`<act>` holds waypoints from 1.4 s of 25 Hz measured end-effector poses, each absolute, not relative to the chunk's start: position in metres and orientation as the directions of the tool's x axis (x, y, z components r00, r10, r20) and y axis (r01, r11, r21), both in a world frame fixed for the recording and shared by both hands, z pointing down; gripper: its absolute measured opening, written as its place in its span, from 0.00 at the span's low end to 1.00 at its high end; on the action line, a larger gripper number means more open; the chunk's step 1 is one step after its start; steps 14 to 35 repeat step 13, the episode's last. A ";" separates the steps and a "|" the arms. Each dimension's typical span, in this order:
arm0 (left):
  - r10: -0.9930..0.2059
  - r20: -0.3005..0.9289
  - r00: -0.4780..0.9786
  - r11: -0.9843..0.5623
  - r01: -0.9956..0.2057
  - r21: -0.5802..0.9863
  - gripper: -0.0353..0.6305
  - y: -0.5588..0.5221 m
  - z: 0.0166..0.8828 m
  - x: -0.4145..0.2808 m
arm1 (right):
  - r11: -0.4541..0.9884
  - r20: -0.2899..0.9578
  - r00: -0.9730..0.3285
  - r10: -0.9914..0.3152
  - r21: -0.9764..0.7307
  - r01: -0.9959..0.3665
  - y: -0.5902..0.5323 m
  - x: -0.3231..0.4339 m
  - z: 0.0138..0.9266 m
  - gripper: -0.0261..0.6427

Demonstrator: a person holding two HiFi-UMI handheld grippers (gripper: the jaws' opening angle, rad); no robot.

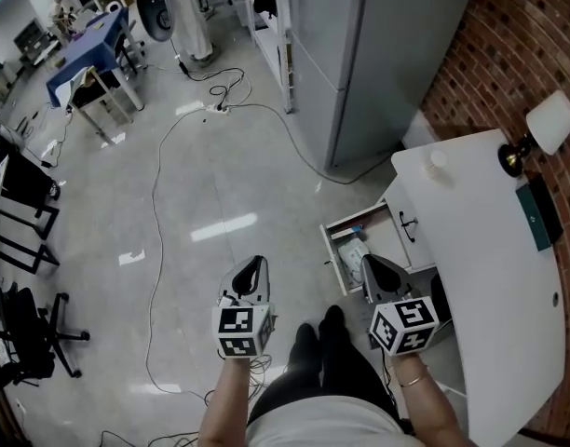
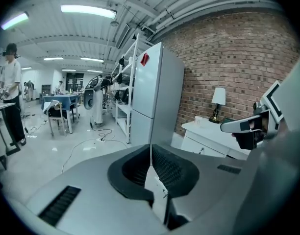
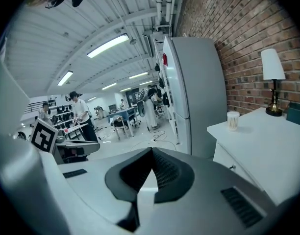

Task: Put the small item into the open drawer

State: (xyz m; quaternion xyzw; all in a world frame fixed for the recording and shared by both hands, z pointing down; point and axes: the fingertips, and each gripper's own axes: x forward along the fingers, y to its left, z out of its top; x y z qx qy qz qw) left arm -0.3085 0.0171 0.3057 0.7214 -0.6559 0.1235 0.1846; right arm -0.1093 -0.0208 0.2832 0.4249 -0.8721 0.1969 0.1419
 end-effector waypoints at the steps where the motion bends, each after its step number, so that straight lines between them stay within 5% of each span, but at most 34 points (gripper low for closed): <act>1: -0.902 0.420 0.104 -0.067 -0.992 0.103 0.10 0.020 0.304 -0.309 | 0.565 0.413 -0.601 -0.684 -0.222 -0.795 -0.019 -0.110 0.281 0.05; 35: -0.915 0.397 0.069 -0.028 -0.994 0.107 0.10 0.044 0.293 -0.327 | 0.562 0.394 -0.597 -0.699 -0.213 -0.799 0.002 -0.109 0.271 0.05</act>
